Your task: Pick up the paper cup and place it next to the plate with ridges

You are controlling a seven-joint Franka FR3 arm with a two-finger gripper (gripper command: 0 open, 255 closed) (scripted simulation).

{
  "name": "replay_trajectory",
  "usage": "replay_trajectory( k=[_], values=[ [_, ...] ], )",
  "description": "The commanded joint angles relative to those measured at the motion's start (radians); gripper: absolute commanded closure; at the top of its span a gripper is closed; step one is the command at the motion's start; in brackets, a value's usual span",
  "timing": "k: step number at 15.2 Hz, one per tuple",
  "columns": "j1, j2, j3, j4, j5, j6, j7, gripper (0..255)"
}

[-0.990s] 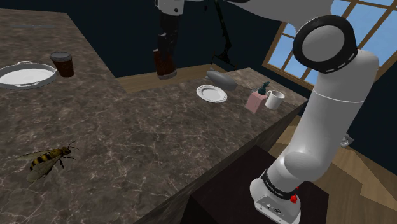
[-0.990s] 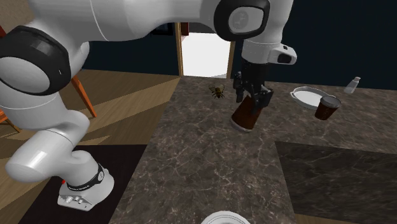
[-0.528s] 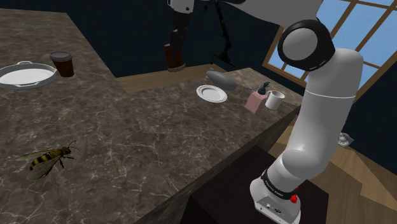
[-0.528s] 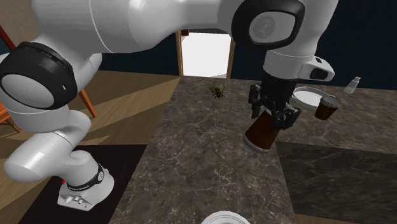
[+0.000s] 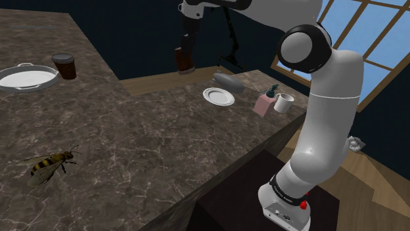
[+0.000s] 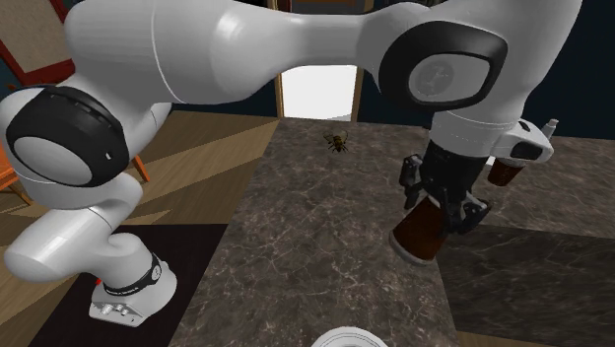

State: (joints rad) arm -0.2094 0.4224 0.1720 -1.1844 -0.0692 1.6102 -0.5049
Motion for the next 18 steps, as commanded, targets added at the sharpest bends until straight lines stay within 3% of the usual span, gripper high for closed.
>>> replay_trajectory(
  k=[1, 18],
  values=[
    [-0.003, -0.010, 0.000, -0.043, 0.002, 0.035, -0.001, 255],
    [-0.014, -0.020, -0.003, -0.288, 0.001, 0.269, 0.003, 255]
  ],
)
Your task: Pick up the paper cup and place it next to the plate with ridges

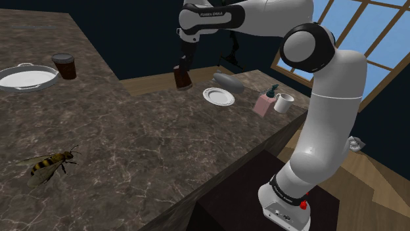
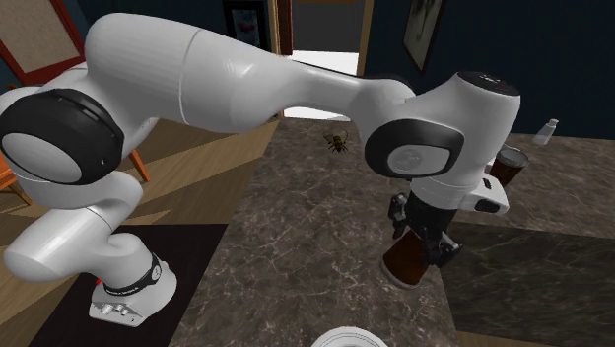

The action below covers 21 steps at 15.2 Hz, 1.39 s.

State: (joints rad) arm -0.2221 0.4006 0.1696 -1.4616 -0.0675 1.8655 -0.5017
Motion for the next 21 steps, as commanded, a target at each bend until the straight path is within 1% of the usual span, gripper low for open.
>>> replay_trajectory(
  k=[1, 11, 18, 19, 21],
  values=[
    [-0.001, 0.004, -0.001, -0.021, -0.001, 0.027, 0.000, 255],
    [-0.002, 0.034, -0.004, -0.114, -0.008, 0.149, 0.005, 255],
    [-0.002, 0.034, -0.004, -0.114, -0.008, 0.149, 0.005, 255],
    [-0.002, 0.033, -0.004, -0.115, -0.008, 0.149, 0.005, 0],
    [-0.002, 0.036, -0.005, -0.112, -0.008, 0.149, 0.004, 0]
  ],
)
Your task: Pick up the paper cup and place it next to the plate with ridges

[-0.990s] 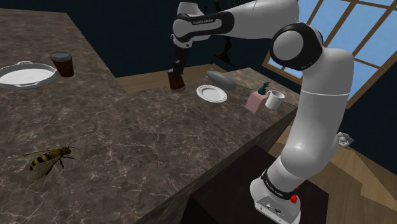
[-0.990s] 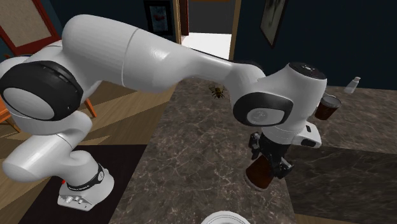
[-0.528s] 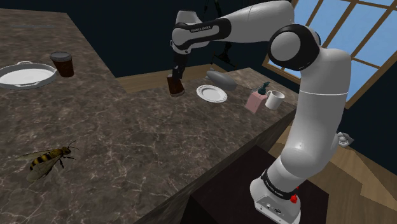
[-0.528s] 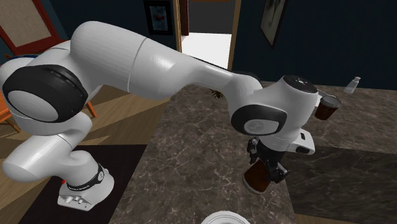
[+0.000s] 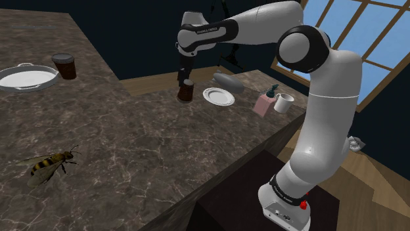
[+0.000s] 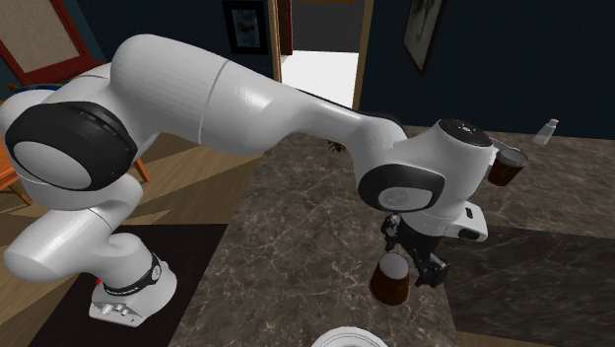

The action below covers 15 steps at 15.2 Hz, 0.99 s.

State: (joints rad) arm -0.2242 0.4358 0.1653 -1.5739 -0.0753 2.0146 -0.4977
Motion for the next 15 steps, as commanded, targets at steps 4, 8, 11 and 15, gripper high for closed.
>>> replay_trajectory(
  k=[4, 8, 11, 15],
  values=[
    [0.000, -0.011, 0.001, 0.018, 0.002, -0.029, -0.001, 0],
    [0.000, -0.032, 0.003, 0.081, 0.007, -0.113, -0.004, 0],
    [0.000, -0.032, 0.003, 0.081, 0.007, -0.113, -0.004, 0],
    [0.000, -0.032, 0.003, 0.081, 0.007, -0.113, -0.004, 0]
  ],
)
